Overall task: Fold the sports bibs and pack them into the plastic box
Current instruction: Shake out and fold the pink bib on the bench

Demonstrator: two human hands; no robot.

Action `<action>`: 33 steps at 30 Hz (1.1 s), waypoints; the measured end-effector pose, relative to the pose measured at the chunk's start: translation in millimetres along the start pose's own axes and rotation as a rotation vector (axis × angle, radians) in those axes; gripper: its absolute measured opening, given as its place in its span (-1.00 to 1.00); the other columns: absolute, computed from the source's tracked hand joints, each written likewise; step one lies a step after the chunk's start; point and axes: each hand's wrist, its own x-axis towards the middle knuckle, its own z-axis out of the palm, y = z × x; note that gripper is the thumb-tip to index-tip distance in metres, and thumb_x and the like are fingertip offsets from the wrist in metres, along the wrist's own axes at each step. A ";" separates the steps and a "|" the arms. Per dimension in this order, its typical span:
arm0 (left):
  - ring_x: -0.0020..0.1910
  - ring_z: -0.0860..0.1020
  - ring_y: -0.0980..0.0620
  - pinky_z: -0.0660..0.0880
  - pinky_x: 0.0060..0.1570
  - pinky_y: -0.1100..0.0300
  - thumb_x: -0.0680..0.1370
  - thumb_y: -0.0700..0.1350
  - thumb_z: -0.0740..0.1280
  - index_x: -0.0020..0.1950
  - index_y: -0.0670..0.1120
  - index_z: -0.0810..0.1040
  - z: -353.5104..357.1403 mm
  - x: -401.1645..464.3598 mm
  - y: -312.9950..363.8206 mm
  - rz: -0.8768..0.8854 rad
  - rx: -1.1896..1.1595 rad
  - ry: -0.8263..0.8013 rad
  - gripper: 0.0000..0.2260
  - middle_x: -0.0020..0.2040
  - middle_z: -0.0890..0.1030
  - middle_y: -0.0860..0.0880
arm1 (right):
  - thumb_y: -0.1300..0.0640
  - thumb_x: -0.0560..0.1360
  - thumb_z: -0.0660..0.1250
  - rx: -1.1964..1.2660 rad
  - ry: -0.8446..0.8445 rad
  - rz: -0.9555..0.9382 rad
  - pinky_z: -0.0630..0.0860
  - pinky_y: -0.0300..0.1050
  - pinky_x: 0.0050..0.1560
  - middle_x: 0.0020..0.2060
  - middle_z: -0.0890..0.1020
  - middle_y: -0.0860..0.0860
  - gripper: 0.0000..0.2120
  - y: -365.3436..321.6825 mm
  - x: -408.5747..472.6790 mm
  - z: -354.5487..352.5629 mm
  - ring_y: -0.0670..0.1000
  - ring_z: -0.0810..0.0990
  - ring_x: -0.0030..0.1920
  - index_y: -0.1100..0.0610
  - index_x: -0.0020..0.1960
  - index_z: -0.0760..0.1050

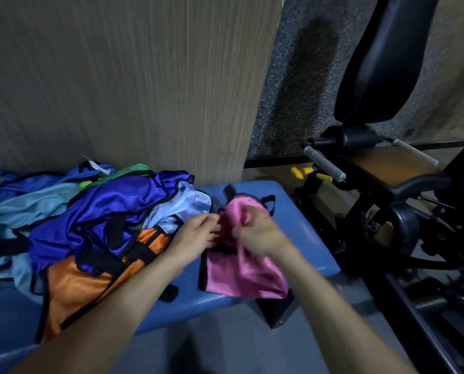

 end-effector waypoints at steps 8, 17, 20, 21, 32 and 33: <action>0.06 0.67 0.03 0.56 0.21 0.03 0.65 -0.06 0.34 0.37 -0.01 0.54 -8.5 11.7 -26.8 0.017 0.246 0.034 -0.71 0.08 0.71 0.04 | 0.11 0.56 0.40 -0.131 -0.021 -0.262 0.53 -0.02 0.22 0.06 0.68 -0.04 -0.55 24.9 -17.9 31.2 -0.01 0.62 0.05 0.07 0.43 0.45; 0.04 0.66 0.01 0.57 0.22 0.05 0.60 -0.30 0.34 0.52 -0.03 0.44 -2.9 26.5 -16.9 0.131 0.369 0.157 -0.51 0.04 0.70 0.03 | -0.50 0.25 0.36 -0.375 -0.034 -0.344 0.42 -0.01 0.30 0.05 0.49 -0.18 -0.23 79.6 -38.5 13.4 -0.02 0.47 0.14 -0.16 0.36 0.51; 0.00 0.66 0.00 0.58 0.15 0.14 0.60 -0.31 0.33 0.51 -0.05 0.45 -2.5 31.4 -17.0 0.141 0.386 0.171 -0.53 -0.06 0.67 0.09 | -0.42 0.26 0.46 -0.412 -0.073 -0.391 0.41 -0.01 0.29 0.07 0.44 -0.20 -0.21 81.9 -42.7 15.1 -0.01 0.42 0.13 -0.17 0.42 0.46; -0.01 0.66 0.00 0.57 0.12 0.17 0.61 -0.31 0.33 0.51 -0.05 0.45 -2.1 31.8 -17.1 0.144 0.397 0.173 -0.53 -0.06 0.66 0.09 | -0.34 0.28 0.51 -0.438 -0.086 -0.413 0.39 -0.03 0.27 0.09 0.43 -0.19 -0.23 82.1 -44.2 18.0 -0.01 0.41 0.13 -0.16 0.44 0.45; 0.41 0.36 0.01 0.42 0.36 -0.03 0.64 0.06 0.26 0.49 -0.01 0.41 -1.5 -33.3 -8.5 0.735 1.061 -0.116 -0.58 0.45 0.40 0.03 | -0.19 0.33 0.51 -0.502 -0.052 -0.557 0.41 -0.11 0.35 0.31 0.46 -0.12 -0.30 98.6 -57.0 13.5 -0.05 0.42 0.29 -0.07 0.43 0.49; 0.46 0.32 0.03 0.38 0.41 -0.02 0.63 0.18 0.21 0.51 0.01 0.39 -1.9 -39.8 -15.8 0.740 1.111 -0.223 -0.50 0.49 0.37 0.04 | -0.22 0.32 0.47 -0.532 -0.034 -0.552 0.37 -0.11 0.39 0.37 0.42 -0.12 -0.26 101.7 -58.7 12.0 -0.05 0.38 0.37 -0.09 0.46 0.45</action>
